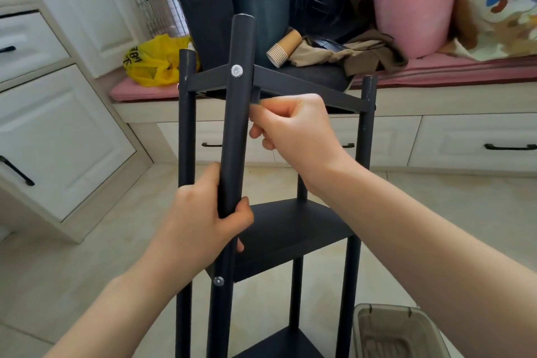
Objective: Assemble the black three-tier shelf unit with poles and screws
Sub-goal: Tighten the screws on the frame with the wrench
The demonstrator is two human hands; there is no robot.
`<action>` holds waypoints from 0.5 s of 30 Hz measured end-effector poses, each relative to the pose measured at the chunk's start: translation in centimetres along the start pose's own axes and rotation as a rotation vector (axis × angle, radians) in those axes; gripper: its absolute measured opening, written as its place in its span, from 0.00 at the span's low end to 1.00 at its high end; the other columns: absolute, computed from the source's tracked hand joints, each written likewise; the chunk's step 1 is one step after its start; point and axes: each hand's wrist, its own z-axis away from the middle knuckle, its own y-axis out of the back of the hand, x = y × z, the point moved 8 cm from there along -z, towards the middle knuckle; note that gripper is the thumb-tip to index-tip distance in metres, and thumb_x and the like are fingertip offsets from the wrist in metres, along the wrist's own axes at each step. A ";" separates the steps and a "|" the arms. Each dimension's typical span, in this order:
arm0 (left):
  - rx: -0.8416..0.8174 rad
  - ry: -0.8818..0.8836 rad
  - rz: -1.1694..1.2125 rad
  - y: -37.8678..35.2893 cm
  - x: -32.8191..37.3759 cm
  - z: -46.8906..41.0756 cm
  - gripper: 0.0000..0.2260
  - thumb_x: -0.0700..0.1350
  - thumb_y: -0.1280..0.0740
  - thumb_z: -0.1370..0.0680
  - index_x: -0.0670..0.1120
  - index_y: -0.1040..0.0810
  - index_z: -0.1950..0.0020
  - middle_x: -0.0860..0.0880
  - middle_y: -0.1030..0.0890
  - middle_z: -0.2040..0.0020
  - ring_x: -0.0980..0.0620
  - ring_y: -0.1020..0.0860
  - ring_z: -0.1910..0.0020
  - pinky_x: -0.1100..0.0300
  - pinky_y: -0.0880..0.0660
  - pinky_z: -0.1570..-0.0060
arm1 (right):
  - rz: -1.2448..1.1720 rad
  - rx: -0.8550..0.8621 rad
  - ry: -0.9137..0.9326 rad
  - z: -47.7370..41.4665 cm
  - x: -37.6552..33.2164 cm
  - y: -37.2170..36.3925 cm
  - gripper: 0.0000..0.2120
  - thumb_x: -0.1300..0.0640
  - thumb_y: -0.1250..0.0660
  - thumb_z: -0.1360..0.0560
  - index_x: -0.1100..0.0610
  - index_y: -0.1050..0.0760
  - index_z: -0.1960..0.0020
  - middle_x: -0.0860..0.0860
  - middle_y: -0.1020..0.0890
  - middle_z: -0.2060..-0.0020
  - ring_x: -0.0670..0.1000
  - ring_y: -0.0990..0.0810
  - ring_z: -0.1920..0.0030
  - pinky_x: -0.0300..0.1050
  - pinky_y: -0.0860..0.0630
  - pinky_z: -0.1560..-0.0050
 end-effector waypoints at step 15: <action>-0.033 0.039 0.024 0.4 -1.5 -2.3 0.08 0.47 0.32 0.27 0.51 0.32 0.57 0.50 0.19 0.63 0.52 0.18 0.75 0.64 0.23 0.74 | 0.063 -0.082 0.034 -2.9 1.4 -1.1 0.11 0.57 0.32 0.21 0.57 0.15 0.60 0.48 0.17 0.70 0.40 0.24 0.72 0.39 0.25 0.60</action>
